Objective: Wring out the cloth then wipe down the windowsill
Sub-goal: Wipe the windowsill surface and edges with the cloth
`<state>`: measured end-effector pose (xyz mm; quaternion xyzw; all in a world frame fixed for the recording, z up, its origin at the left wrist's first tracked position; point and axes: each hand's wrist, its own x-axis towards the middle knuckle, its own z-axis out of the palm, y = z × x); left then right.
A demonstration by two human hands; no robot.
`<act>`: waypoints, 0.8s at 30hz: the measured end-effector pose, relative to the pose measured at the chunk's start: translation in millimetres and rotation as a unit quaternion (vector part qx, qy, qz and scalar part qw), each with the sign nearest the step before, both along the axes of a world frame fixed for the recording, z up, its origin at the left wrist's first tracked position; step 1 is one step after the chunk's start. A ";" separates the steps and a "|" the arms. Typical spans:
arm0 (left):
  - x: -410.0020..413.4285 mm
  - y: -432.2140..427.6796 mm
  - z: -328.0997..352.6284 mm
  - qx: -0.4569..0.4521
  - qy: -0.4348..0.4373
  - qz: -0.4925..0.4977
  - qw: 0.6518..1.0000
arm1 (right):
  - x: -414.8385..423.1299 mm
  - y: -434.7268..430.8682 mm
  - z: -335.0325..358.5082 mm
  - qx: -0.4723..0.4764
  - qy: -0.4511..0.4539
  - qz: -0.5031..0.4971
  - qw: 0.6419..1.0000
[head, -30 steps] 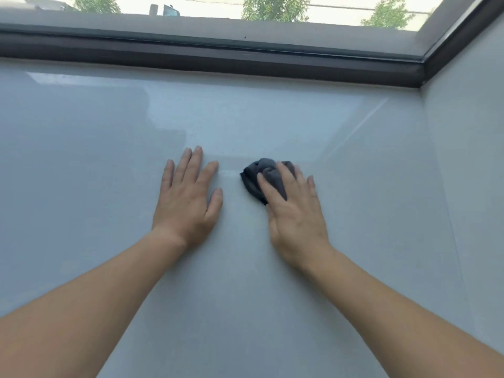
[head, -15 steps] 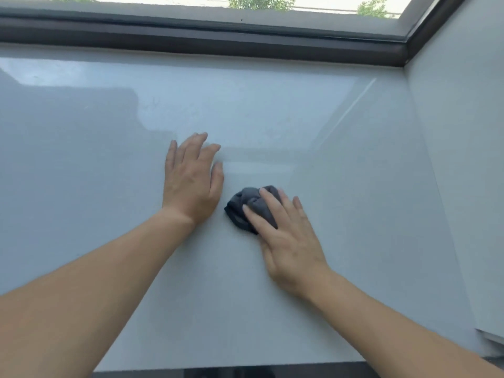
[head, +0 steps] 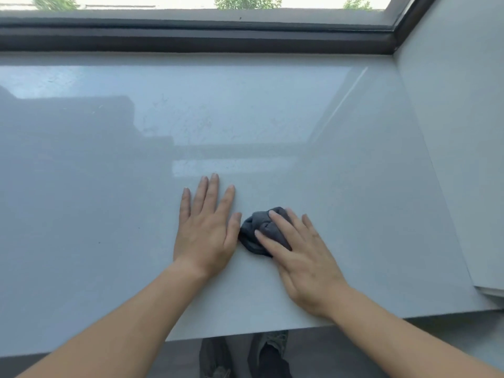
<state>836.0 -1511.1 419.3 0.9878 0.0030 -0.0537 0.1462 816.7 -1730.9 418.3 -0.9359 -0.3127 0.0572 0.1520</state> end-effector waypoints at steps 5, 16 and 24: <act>-1.8 1.8 3.0 -0.024 0.007 0.002 1.000 | 54.7 -32.9 -0.1 0.011 -0.007 -0.187 0.982; -5.6 0.7 1.5 0.017 0.012 -0.009 1.000 | -56.2 -44.2 1.3 -0.007 0.004 -0.045 0.999; -3.9 -6.7 3.2 0.017 0.001 0.007 1.000 | -73.6 -45.0 0.3 0.008 0.004 -0.185 0.983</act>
